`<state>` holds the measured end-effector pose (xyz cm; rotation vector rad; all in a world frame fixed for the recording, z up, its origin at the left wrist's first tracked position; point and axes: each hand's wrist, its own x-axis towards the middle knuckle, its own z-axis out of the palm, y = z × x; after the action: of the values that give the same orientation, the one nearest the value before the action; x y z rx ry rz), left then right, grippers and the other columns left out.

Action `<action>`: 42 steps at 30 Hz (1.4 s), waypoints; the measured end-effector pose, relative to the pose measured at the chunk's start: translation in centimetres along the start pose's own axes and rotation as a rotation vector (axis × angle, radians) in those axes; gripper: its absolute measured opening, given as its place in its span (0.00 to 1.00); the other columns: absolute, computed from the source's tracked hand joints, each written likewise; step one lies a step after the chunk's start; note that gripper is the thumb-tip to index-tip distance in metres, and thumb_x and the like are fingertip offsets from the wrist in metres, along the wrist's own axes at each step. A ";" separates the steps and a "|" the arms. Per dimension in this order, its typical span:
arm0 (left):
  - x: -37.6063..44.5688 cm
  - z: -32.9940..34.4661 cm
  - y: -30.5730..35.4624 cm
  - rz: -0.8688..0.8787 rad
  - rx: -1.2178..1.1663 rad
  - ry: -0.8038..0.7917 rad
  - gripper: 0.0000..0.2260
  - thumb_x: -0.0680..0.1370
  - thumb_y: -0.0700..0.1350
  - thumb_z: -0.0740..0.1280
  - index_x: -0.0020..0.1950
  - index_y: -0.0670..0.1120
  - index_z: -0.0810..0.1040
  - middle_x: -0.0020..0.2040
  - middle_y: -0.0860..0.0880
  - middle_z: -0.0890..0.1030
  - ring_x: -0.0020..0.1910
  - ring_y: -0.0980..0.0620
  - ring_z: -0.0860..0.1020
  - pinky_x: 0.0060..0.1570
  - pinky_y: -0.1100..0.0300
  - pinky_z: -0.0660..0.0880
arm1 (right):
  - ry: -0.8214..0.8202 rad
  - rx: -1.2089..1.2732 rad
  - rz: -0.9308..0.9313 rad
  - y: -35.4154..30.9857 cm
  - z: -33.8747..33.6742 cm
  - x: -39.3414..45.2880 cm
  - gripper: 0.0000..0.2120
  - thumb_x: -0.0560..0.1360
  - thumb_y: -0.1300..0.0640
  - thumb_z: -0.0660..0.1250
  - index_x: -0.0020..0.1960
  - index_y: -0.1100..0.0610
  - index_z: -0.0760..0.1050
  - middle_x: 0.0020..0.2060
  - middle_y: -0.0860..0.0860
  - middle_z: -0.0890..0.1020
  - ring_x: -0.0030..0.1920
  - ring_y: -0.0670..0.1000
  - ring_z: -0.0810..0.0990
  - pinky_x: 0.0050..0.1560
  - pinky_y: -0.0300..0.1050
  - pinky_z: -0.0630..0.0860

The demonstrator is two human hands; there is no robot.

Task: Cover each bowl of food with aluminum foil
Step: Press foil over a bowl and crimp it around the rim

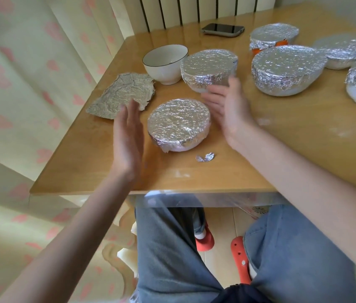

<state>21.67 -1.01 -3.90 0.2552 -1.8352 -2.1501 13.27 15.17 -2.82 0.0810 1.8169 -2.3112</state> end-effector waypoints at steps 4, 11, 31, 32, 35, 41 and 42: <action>1.6 -2.2 3.4 0.312 0.664 -0.417 0.44 0.69 0.65 0.68 0.80 0.54 0.54 0.80 0.54 0.55 0.77 0.63 0.52 0.74 0.66 0.52 | -0.027 -0.416 -0.151 0.1 -4.1 -2.1 0.08 0.74 0.63 0.62 0.46 0.52 0.77 0.46 0.53 0.83 0.52 0.53 0.81 0.58 0.47 0.77; 4.7 3.5 6.5 0.140 1.461 -0.926 0.53 0.57 0.72 0.74 0.75 0.70 0.48 0.79 0.61 0.50 0.78 0.56 0.47 0.73 0.54 0.49 | -0.224 -0.822 -0.408 0.5 -4.4 -4.4 0.21 0.64 0.49 0.78 0.51 0.51 0.73 0.41 0.45 0.80 0.39 0.44 0.80 0.44 0.37 0.78; 5.0 2.9 5.9 0.182 1.322 -1.018 0.42 0.54 0.62 0.74 0.66 0.72 0.62 0.68 0.64 0.63 0.70 0.63 0.61 0.68 0.63 0.59 | -0.599 -0.774 -0.480 -2.6 -3.8 0.5 0.21 0.57 0.55 0.82 0.33 0.54 0.68 0.31 0.49 0.79 0.33 0.46 0.75 0.35 0.41 0.71; 5.0 2.9 5.9 0.183 1.325 -1.017 0.42 0.54 0.61 0.74 0.66 0.70 0.63 0.68 0.64 0.63 0.71 0.62 0.61 0.70 0.60 0.59 | -0.638 -0.787 -0.481 -2.7 -3.6 0.9 0.23 0.56 0.54 0.82 0.33 0.54 0.66 0.30 0.47 0.77 0.32 0.44 0.73 0.34 0.40 0.70; 4.9 3.0 6.0 0.170 1.320 -1.019 0.44 0.55 0.59 0.76 0.69 0.67 0.64 0.69 0.65 0.63 0.72 0.62 0.61 0.71 0.59 0.58 | -0.733 -0.755 -0.353 -2.9 -3.8 1.7 0.27 0.54 0.47 0.79 0.41 0.53 0.66 0.33 0.46 0.76 0.31 0.43 0.72 0.32 0.40 0.72; 4.8 3.1 6.3 0.082 1.313 -0.982 0.40 0.55 0.60 0.74 0.65 0.73 0.62 0.67 0.68 0.62 0.69 0.66 0.62 0.66 0.66 0.60 | -0.691 -0.668 -0.347 -2.6 -4.0 2.2 0.21 0.60 0.56 0.77 0.44 0.56 0.67 0.34 0.50 0.80 0.35 0.49 0.80 0.38 0.43 0.77; 4.6 3.2 6.6 0.044 1.320 -0.944 0.40 0.55 0.61 0.73 0.65 0.73 0.61 0.67 0.68 0.62 0.67 0.66 0.63 0.62 0.68 0.61 | -0.650 -0.653 -0.362 -2.6 -4.0 2.2 0.19 0.62 0.57 0.77 0.43 0.56 0.68 0.34 0.51 0.80 0.36 0.51 0.81 0.40 0.46 0.78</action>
<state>17.02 -0.52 3.36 -0.6464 -3.4351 -0.6274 10.33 19.35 -1.70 -1.0275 2.1787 -1.4956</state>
